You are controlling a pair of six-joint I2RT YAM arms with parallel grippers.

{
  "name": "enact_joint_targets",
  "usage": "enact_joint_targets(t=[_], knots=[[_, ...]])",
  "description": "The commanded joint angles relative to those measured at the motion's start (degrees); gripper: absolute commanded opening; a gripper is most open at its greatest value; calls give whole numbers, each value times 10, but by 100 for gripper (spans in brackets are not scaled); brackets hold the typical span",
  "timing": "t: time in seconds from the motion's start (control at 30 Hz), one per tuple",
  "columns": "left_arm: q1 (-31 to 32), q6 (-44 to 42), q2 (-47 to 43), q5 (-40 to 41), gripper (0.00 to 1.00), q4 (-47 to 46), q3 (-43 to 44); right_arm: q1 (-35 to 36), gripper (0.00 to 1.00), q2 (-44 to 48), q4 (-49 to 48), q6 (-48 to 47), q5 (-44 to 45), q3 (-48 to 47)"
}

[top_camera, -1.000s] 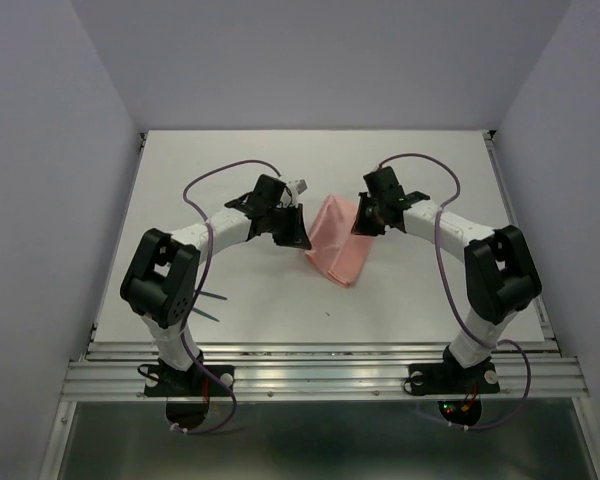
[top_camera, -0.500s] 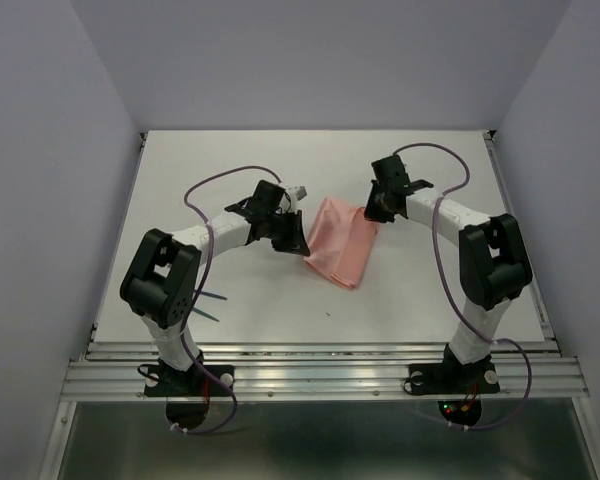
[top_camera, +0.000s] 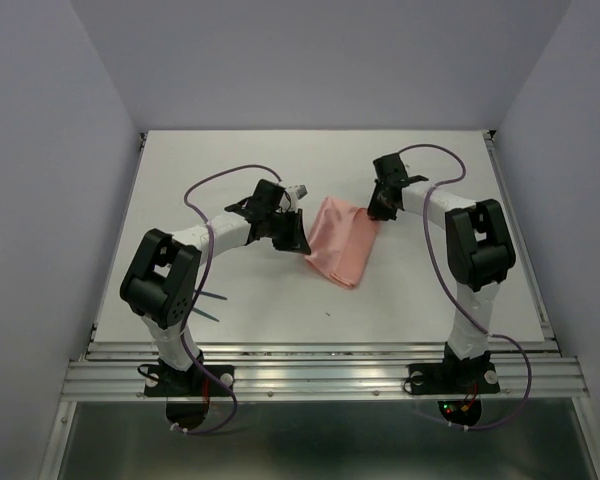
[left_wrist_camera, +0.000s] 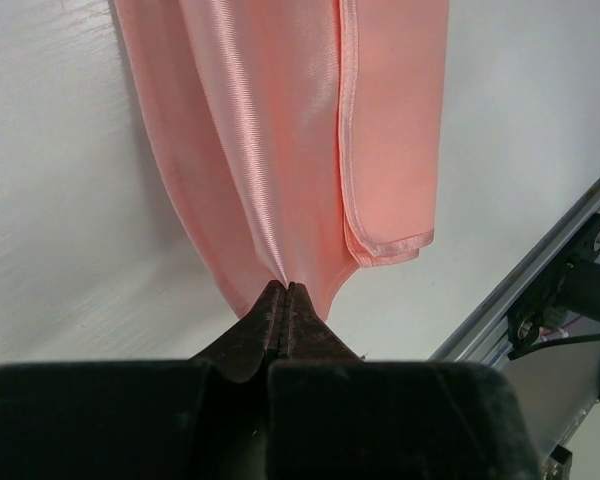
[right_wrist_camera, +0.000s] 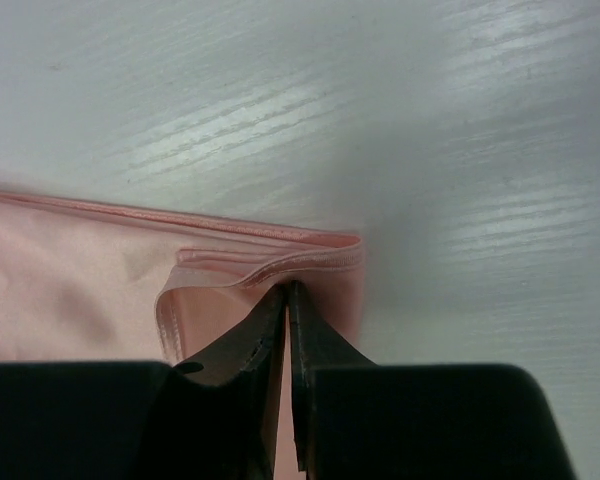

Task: Fold the napkin into a case and place the utensils inside
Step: Pick up the 2/3-rectangle-folded napkin from the center of the board.

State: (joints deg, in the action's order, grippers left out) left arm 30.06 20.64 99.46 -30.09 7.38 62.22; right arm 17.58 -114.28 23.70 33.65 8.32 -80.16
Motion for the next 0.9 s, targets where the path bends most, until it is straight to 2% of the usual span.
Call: enact_joint_targets(t=[0.0,0.03,0.07,0.13,0.17,0.33,0.43,0.53,0.63,0.73,0.87], knots=[[4,-16,-20,-14,1,-12,5,-1,11,-25,-7,-11,-2,-23],[4,-19,-25,-9,29,-1,12,-1,10,-31,-8,-17,-6,-21],[4,-30,-29,9,42,7,18,-1,10,-33,-9,-20,-9,-18],[-1,-36,-35,35,64,27,41,-1,9,-33,-10,-37,-17,-11],[-4,-37,-36,55,66,30,49,-1,8,-31,-15,-41,-21,-7],[-26,-18,-3,62,65,21,133,-1,8,-24,-21,-68,-29,7],[-25,4,47,74,61,5,172,-1,8,-16,-29,-75,-32,17],[-25,18,115,89,56,7,247,-1,8,-13,-29,-75,-34,20],[-22,22,151,84,57,19,298,-1,8,-12,-30,-75,-37,25],[-17,16,194,91,58,44,340,-1,8,-11,-30,-75,-38,26],[-11,17,231,120,52,62,353,-1,8,-9,-34,-71,-41,29]])
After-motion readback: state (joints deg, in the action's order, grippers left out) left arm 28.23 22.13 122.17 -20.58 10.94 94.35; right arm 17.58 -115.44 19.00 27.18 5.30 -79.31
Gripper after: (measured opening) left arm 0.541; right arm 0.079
